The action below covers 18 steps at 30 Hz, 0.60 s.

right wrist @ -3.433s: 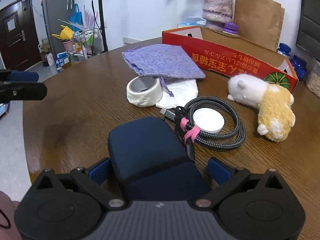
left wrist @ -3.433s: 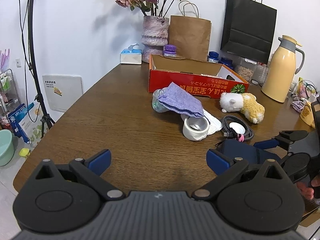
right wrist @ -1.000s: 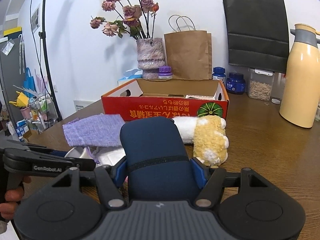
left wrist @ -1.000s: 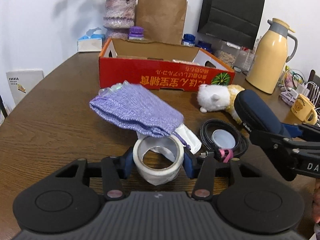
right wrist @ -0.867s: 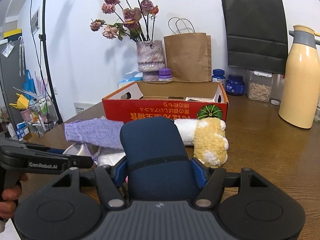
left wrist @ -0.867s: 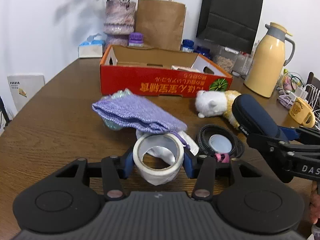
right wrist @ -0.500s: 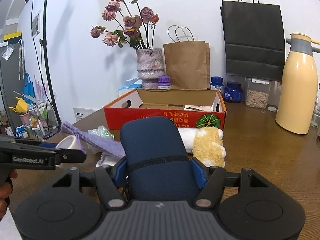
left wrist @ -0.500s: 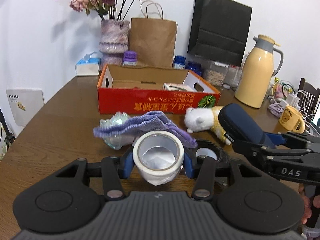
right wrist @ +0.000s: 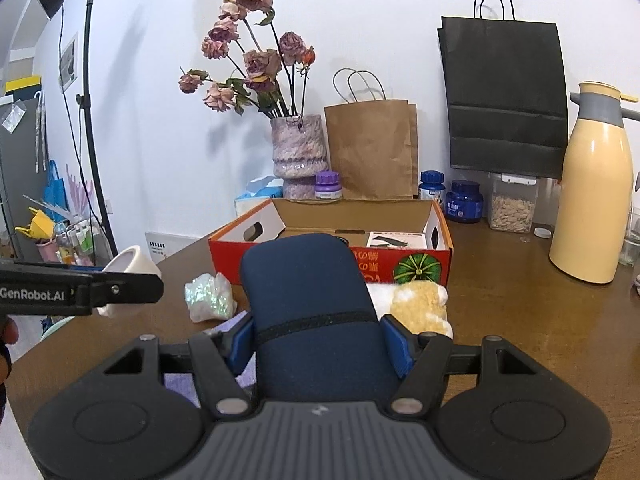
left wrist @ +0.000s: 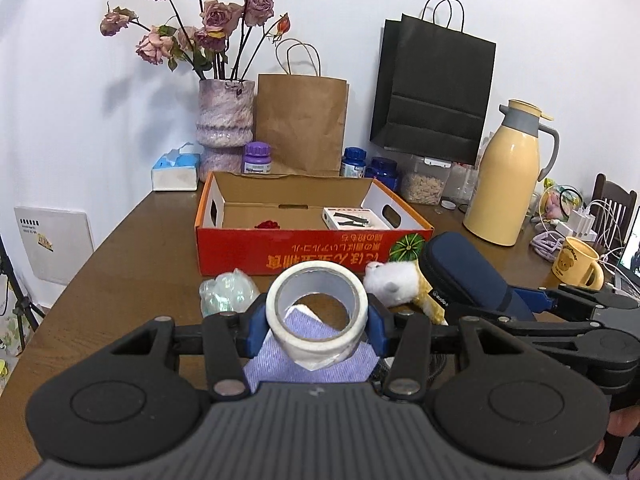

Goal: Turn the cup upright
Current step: 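Lift the white tape roll with the left gripper while the right carries the blue case, then carry the tape roll and blue case into the cardboard box and open both grippers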

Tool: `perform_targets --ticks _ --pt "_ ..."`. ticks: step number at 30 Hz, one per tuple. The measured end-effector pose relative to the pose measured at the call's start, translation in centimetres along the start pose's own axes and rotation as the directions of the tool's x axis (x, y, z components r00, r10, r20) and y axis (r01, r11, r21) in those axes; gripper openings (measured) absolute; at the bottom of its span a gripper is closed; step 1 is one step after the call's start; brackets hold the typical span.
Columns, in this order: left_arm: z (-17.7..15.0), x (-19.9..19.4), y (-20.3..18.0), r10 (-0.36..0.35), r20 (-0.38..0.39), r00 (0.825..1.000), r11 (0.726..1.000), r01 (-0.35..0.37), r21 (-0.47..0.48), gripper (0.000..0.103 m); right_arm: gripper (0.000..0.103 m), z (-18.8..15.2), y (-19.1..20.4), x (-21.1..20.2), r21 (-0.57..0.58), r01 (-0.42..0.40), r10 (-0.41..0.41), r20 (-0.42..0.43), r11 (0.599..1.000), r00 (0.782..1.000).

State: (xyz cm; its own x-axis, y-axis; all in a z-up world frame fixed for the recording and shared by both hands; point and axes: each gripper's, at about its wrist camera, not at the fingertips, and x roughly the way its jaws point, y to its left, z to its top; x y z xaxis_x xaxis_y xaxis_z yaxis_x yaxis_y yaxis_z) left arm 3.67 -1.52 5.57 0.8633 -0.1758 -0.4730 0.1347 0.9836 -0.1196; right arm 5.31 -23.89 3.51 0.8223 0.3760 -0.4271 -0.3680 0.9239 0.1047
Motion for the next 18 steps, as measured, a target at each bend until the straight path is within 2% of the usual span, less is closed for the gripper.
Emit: perform_targets --ticks 18 --pt "4.7 5.0 1.6 0.027 0.025 0.999 0.998 -0.025 -0.052 0.049 0.065 4.0 -0.1 5.0 0.051 0.028 -0.03 0.036 0.998 0.999"
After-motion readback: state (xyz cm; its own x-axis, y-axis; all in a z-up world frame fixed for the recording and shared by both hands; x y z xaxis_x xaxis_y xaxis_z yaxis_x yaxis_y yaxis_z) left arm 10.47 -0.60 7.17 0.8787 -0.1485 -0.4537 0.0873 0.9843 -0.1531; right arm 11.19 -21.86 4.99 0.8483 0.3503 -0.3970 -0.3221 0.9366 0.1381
